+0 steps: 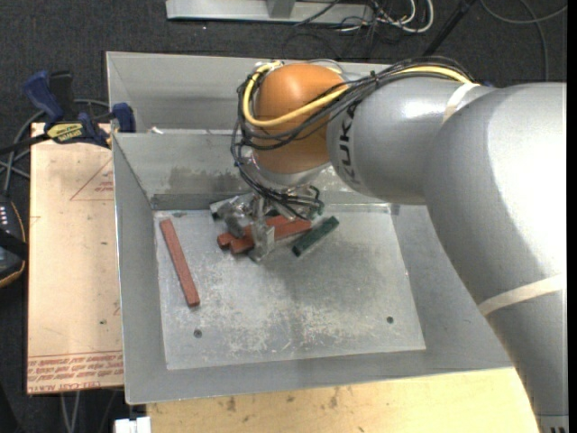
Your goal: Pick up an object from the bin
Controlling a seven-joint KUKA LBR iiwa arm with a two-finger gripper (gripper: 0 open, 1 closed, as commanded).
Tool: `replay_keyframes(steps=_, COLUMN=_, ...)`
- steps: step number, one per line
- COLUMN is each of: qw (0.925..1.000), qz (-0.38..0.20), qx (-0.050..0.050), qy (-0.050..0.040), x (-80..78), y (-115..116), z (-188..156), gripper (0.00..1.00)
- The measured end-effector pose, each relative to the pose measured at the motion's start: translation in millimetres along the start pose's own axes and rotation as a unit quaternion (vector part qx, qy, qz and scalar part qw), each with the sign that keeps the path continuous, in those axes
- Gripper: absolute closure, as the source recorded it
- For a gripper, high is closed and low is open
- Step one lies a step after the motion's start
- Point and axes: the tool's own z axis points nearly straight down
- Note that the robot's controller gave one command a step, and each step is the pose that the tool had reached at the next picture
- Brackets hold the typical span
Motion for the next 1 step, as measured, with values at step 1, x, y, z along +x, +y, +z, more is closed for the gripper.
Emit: replay_keyframes(steps=1, qw=0.986, qz=-0.167, qx=0.002, qy=0.0009, x=35.6, y=-17.1, z=-153.4, gripper=1.0)
